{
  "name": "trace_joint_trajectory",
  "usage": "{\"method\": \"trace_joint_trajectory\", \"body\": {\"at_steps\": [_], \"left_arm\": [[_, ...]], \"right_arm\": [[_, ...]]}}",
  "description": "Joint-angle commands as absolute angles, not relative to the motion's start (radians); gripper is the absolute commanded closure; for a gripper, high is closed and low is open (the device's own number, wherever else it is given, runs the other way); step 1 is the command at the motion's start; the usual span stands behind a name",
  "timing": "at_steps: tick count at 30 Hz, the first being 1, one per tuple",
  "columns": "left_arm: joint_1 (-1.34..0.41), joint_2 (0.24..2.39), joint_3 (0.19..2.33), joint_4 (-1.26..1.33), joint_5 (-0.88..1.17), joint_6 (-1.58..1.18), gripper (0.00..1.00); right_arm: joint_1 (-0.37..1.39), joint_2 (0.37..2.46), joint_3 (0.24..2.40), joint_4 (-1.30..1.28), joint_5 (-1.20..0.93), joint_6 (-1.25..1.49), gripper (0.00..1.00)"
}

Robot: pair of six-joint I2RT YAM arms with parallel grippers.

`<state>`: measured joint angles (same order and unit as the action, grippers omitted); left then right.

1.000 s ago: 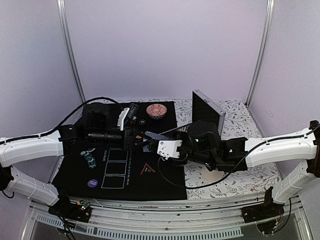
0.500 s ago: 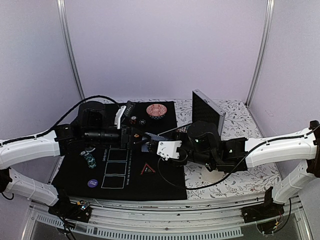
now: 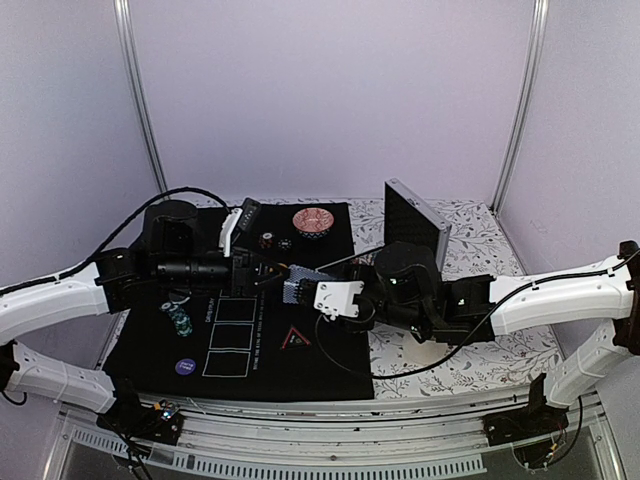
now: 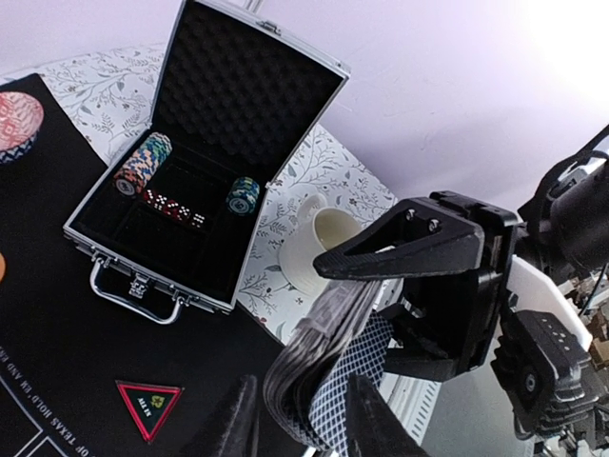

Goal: Distribute texas hold em gaming equipment
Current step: Pick up the poker card from the face-down deck piles.

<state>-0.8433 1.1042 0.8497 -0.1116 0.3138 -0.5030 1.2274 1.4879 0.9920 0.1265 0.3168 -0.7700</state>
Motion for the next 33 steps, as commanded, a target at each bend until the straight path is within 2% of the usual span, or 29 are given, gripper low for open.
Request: {"method": "trace_joint_trajectory", "body": {"at_steps": [1, 7, 12, 14, 16, 33], "left_arm": [[-0.836, 1.104, 0.848, -0.116, 0.354, -0.491, 0.72], [-0.837, 1.135, 0.855, -0.102, 0.382, -0.490, 0.74], [-0.836, 1.149, 0.859, -0.085, 0.406, -0.490, 0.82], [-0.837, 1.153, 0.862, -0.086, 0.413, -0.487, 0.89], [-0.837, 1.153, 0.863, -0.089, 0.413, -0.488, 1.00], [-0.816, 1.082, 0.848, -0.103, 0.389, -0.486, 1.00]], "right_arm": [[1.220, 1.497, 1.022, 0.135, 0.315, -0.750, 0.49], [1.218, 1.499, 1.024, 0.135, 0.315, -0.750, 0.50], [1.218, 1.499, 1.024, 0.132, 0.313, -0.750, 0.50], [1.219, 1.499, 1.024, 0.132, 0.314, -0.750, 0.50], [1.218, 1.497, 1.023, 0.132, 0.314, -0.749, 0.50], [1.196, 1.469, 0.991, 0.121, 0.321, -0.726, 0.51]]}}
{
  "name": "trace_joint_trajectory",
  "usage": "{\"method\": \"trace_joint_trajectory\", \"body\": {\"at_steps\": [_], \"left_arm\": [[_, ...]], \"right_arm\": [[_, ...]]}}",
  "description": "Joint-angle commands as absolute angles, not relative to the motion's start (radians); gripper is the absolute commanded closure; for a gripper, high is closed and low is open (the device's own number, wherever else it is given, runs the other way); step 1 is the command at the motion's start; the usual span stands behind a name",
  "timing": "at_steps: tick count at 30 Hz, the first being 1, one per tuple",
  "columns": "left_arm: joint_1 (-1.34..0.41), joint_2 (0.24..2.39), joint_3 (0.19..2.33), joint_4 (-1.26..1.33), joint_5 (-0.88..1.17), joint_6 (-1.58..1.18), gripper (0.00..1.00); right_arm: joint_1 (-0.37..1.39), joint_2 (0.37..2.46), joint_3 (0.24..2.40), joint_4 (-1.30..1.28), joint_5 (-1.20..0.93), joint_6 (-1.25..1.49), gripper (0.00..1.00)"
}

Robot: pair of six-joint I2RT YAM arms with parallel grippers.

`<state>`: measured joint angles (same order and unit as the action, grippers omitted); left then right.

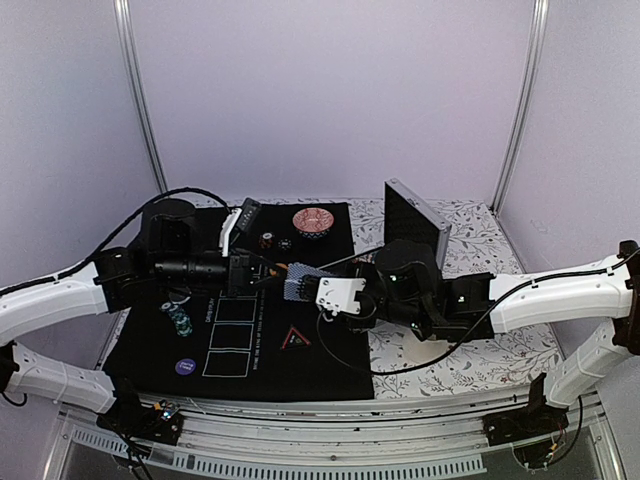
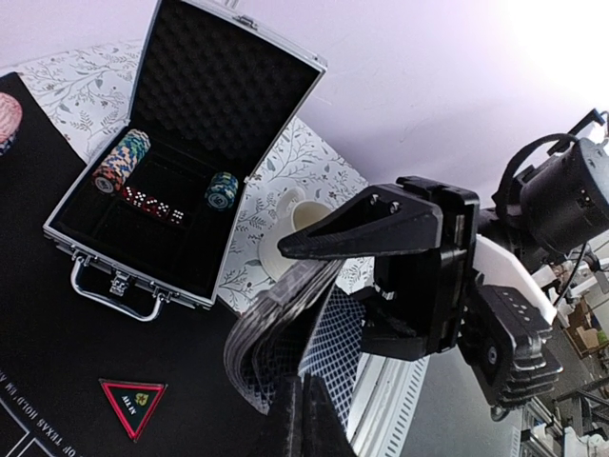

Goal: Distribute texas hold em gaming equipment
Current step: Pick up the poker card from the face-down deck piles.

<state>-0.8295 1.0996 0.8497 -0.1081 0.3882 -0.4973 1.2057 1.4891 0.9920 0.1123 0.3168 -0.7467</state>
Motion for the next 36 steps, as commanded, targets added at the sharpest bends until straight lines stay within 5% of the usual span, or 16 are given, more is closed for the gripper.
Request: {"method": "trace_joint_trajectory", "body": {"at_steps": [1, 8, 16, 18, 24, 36], "left_arm": [[-0.815, 1.081, 0.846, -0.102, 0.390, -0.486, 1.00], [-0.802, 1.113, 0.843, -0.101, 0.415, -0.487, 0.98], [-0.802, 1.152, 0.843, -0.031, 0.427, -0.469, 0.34], [-0.801, 1.182, 0.851, -0.033, 0.418, -0.460, 0.27], [-0.809, 1.272, 0.896, -0.088, 0.365, -0.432, 0.26], [-0.792, 1.214, 0.840, -0.041, 0.384, -0.448, 0.55]], "right_arm": [[1.196, 1.468, 0.991, 0.121, 0.319, -0.725, 0.52], [1.195, 1.471, 0.997, 0.120, 0.314, -0.724, 0.52], [1.196, 1.479, 0.999, 0.117, 0.307, -0.724, 0.52], [1.195, 1.479, 1.001, 0.117, 0.305, -0.723, 0.52], [1.195, 1.480, 1.004, 0.115, 0.302, -0.723, 0.52], [1.195, 1.476, 0.997, 0.114, 0.305, -0.721, 0.52]]}}
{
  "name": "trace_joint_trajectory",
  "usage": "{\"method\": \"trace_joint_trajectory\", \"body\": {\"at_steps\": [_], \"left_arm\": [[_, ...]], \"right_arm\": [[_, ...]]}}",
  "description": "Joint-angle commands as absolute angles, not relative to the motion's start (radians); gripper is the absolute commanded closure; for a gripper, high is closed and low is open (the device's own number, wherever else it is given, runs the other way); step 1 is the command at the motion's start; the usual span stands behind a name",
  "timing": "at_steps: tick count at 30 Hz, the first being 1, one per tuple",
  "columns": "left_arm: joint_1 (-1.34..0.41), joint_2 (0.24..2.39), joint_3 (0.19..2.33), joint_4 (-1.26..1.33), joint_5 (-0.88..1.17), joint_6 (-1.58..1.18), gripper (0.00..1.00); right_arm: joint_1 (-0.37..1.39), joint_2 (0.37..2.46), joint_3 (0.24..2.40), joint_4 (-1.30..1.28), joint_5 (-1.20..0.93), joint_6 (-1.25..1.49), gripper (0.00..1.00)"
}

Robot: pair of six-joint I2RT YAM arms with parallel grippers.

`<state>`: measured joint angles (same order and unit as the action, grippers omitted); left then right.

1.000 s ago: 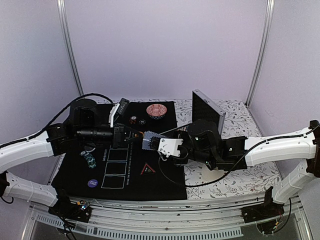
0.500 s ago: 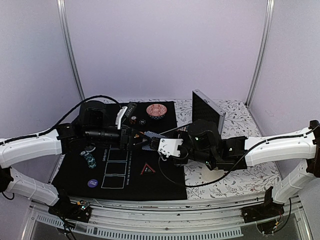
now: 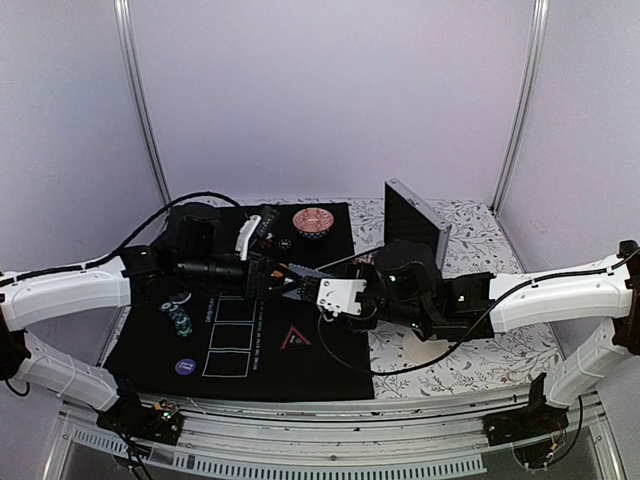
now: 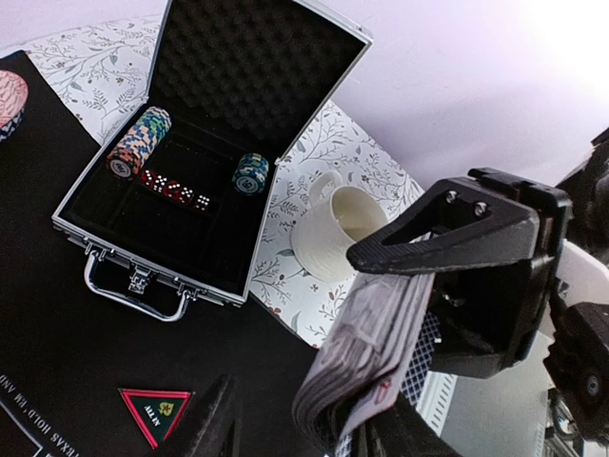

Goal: Distribute texas hold em gaming equipment
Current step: Pick up the poker card from the face-down deck piles.

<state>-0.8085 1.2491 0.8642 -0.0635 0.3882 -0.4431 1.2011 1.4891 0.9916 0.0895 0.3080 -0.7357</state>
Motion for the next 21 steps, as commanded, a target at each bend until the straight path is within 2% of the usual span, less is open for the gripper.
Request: {"method": "trace_joint_trajectory", "body": {"at_steps": [1, 8, 11, 21], "left_arm": [[-0.790, 1.211, 0.837, -0.043, 0.383, -0.450, 0.55], [-0.784, 1.192, 0.832, -0.032, 0.436, -0.454, 0.43], [-0.766, 1.162, 0.815, -0.013, 0.451, -0.470, 0.43], [-0.754, 1.168, 0.797, 0.051, 0.522, -0.507, 0.67]], "right_arm": [[1.195, 1.476, 0.998, 0.116, 0.306, -0.721, 0.52], [1.196, 1.470, 0.996, 0.114, 0.309, -0.723, 0.53], [1.195, 1.469, 0.994, 0.111, 0.309, -0.720, 0.53], [1.196, 1.473, 0.996, 0.111, 0.307, -0.722, 0.53]]}}
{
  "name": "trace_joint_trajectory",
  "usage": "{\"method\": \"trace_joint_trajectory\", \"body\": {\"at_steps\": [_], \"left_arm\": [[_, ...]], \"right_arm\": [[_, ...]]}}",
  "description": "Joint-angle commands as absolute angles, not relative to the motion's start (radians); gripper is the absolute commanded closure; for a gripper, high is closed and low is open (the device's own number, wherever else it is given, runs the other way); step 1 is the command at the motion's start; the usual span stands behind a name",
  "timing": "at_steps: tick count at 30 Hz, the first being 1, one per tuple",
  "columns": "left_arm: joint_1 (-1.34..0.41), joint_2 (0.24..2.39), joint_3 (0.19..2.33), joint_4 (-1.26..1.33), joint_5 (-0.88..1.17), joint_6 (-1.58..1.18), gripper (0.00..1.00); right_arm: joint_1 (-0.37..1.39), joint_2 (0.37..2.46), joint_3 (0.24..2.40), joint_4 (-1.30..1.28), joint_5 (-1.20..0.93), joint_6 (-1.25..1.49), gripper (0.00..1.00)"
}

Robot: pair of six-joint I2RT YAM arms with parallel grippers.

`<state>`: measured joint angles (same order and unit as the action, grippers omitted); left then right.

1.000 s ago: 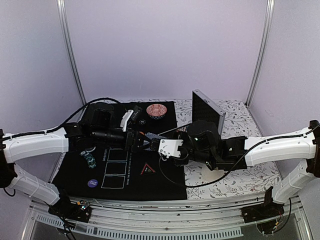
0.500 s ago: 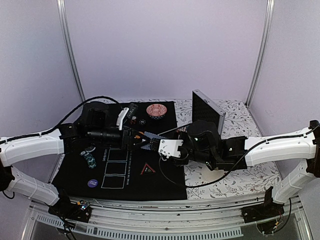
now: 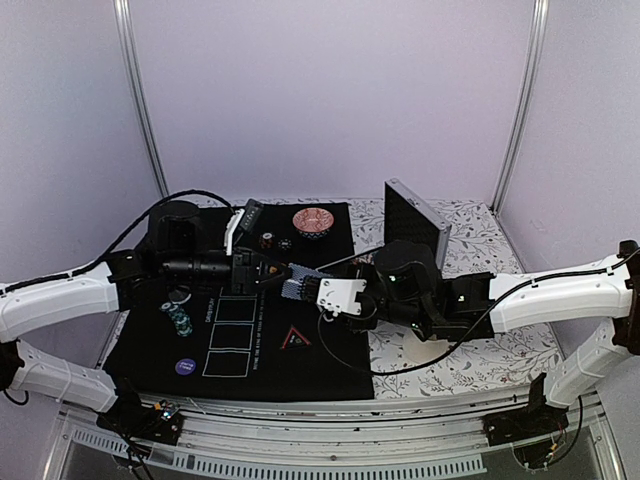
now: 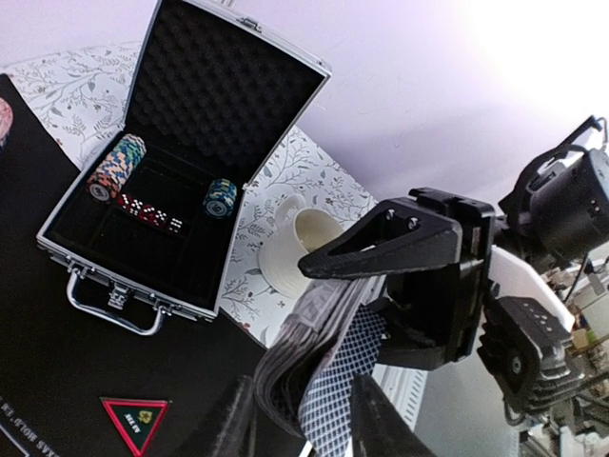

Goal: Distribute texas hold em gaming equipment
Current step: Pick up the poker card from the face-down deck piles.

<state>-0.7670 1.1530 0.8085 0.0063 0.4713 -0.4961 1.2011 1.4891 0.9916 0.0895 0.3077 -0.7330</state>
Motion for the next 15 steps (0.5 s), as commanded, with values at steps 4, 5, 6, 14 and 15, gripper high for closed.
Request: {"method": "trace_joint_trajectory", "body": {"at_steps": [4, 5, 6, 14, 15], "left_arm": [[-0.754, 1.189, 0.805, 0.050, 0.533, -0.508, 0.73], [-0.754, 1.192, 0.807, 0.050, 0.540, -0.508, 0.75], [-0.754, 1.195, 0.808, 0.051, 0.545, -0.508, 0.77], [-0.753, 1.183, 0.807, 0.044, 0.538, -0.509, 1.00], [-0.753, 1.177, 0.805, 0.044, 0.535, -0.509, 1.00]], "right_arm": [[1.196, 1.473, 0.995, 0.110, 0.308, -0.720, 0.53], [1.196, 1.472, 0.995, 0.110, 0.308, -0.719, 0.53], [1.196, 1.472, 0.994, 0.111, 0.308, -0.719, 0.53], [1.195, 1.472, 0.993, 0.108, 0.308, -0.718, 0.54], [1.194, 1.471, 0.991, 0.108, 0.309, -0.718, 0.54]]}}
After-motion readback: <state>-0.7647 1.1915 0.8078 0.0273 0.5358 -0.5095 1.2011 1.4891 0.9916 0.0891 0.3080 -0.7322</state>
